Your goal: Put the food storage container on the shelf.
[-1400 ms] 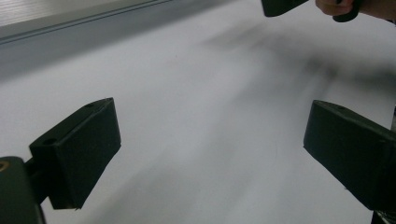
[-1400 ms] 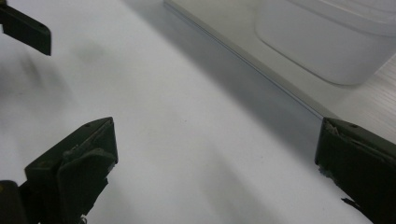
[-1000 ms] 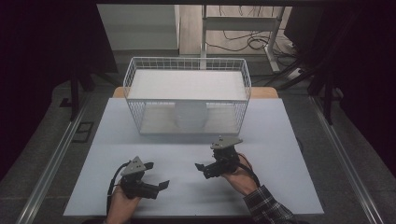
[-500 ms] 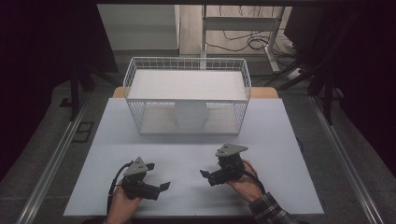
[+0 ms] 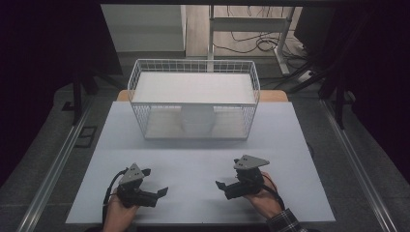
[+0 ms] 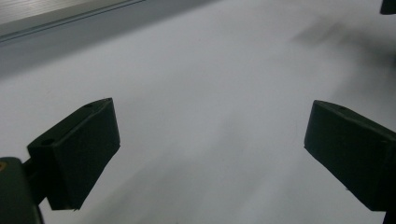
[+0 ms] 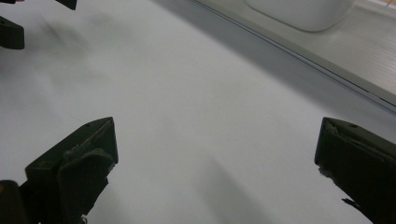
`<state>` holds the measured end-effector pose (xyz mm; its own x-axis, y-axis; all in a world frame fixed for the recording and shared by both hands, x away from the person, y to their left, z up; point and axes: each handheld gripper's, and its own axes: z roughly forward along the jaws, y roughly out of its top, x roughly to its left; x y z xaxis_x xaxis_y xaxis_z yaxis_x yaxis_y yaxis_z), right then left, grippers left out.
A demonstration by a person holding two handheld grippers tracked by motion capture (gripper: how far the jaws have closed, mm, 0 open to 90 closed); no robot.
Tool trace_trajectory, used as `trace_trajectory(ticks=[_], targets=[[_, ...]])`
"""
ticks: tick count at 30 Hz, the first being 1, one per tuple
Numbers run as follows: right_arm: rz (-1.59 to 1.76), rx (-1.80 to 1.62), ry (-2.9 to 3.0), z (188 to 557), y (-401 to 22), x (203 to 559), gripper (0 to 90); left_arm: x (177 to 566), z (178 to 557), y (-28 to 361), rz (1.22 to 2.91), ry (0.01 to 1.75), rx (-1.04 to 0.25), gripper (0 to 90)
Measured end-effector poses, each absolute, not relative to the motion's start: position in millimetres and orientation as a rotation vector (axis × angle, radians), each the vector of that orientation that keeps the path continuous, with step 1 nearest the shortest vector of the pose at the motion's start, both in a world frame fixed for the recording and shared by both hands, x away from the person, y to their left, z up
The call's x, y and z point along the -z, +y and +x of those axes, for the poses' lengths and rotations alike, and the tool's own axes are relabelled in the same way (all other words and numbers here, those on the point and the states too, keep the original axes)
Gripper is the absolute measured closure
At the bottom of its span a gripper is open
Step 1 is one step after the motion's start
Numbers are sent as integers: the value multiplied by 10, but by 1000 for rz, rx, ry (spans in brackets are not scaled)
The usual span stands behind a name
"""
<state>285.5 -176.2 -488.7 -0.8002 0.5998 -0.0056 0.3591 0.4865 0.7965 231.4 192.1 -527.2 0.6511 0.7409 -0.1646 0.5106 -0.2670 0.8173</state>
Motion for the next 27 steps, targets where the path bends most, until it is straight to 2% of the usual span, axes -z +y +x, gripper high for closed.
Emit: trace_trajectory(ticks=[15, 27], targets=[[890, -1242, 2380, 2712, -2140, 4852, 0, 5239, 2196, 2031, 1960, 992, -380, 31], [940, -1225, 2300, 2574, -2471, 4837, 0, 5248, 2076, 2263, 1941, 1056, -417, 32]])
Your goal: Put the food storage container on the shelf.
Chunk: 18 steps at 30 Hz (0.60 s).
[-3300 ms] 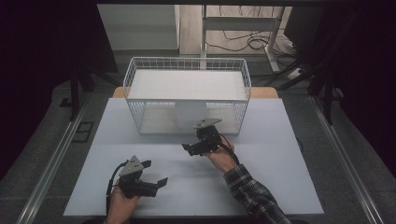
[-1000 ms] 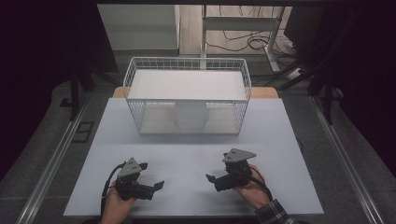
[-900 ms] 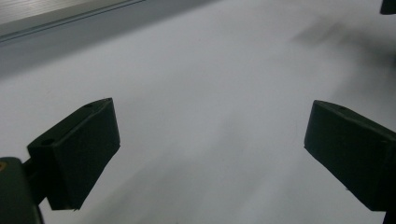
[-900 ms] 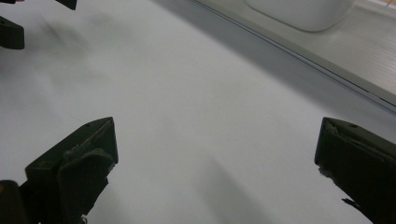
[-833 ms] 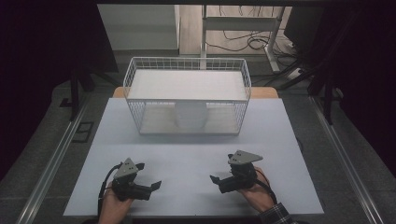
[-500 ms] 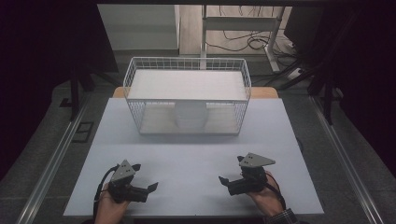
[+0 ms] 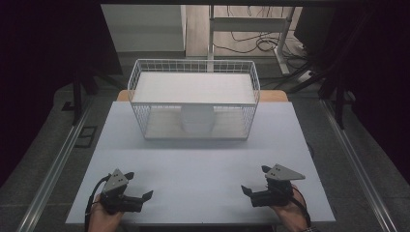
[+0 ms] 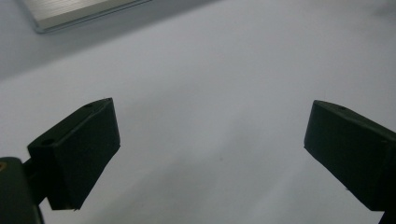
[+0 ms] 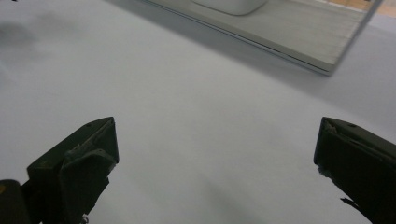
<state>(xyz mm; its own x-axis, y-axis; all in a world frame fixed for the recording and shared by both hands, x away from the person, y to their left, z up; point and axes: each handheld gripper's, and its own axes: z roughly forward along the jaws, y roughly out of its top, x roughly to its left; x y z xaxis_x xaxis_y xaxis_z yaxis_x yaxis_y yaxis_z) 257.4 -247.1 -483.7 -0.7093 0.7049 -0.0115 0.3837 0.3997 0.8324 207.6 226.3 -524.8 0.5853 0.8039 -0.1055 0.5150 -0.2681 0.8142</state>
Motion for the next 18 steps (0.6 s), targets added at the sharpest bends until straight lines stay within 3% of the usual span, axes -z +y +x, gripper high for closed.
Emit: trace_trajectory(ticks=[18], targets=[[1120, -1149, 2164, 2288, -3116, 4883, 0, 5268, 1924, 2571, 1890, 1141, -476, 31]])
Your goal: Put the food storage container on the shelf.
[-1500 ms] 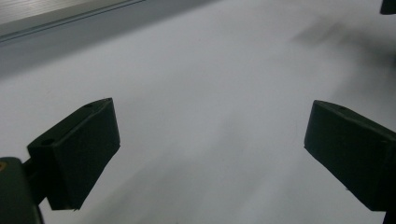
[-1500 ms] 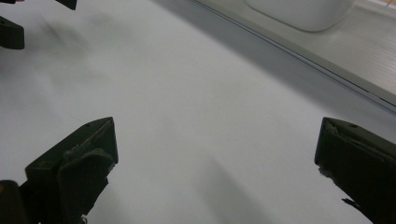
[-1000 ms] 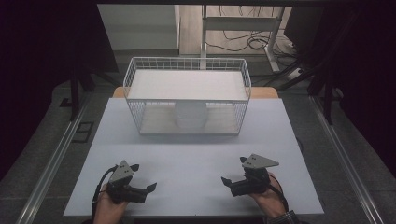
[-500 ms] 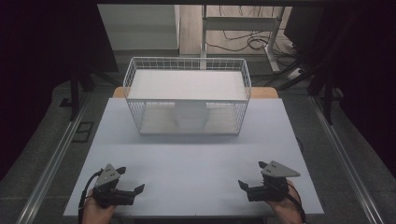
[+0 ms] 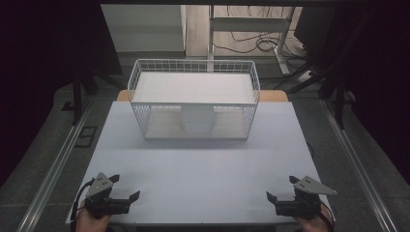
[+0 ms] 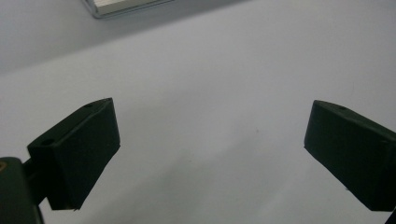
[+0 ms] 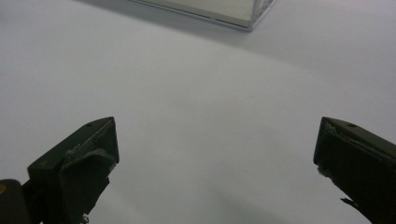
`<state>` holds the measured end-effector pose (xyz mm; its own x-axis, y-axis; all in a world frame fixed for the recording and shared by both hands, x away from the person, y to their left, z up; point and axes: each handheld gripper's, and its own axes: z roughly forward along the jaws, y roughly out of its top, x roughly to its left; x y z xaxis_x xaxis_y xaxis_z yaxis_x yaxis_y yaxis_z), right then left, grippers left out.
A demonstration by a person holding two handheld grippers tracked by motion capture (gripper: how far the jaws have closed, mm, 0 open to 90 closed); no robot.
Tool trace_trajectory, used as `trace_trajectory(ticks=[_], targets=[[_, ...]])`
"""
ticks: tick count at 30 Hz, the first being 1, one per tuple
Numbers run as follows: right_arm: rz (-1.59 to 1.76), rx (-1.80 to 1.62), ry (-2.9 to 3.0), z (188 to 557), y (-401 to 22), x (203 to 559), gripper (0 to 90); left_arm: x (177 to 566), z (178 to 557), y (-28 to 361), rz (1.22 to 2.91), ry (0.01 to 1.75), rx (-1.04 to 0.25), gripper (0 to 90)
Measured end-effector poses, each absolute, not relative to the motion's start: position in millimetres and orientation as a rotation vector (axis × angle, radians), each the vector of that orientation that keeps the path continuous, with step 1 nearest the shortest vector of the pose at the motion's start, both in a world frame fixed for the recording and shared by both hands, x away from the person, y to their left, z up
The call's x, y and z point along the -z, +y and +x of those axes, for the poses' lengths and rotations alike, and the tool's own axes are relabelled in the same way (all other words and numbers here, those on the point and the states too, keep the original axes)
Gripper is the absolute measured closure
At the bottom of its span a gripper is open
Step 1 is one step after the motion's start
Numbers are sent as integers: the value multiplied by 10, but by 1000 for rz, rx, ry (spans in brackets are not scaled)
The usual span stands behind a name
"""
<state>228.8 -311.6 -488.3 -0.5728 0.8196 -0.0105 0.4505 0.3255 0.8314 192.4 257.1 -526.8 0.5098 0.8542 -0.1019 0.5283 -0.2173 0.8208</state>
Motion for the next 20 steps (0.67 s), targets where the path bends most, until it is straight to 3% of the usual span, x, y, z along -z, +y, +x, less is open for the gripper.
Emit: trace_trajectory(ticks=[20], targets=[[1226, -1097, 2179, 2226, -3288, 4953, 14, 5301, 1881, 2703, 1852, 1204, -456, 37]])
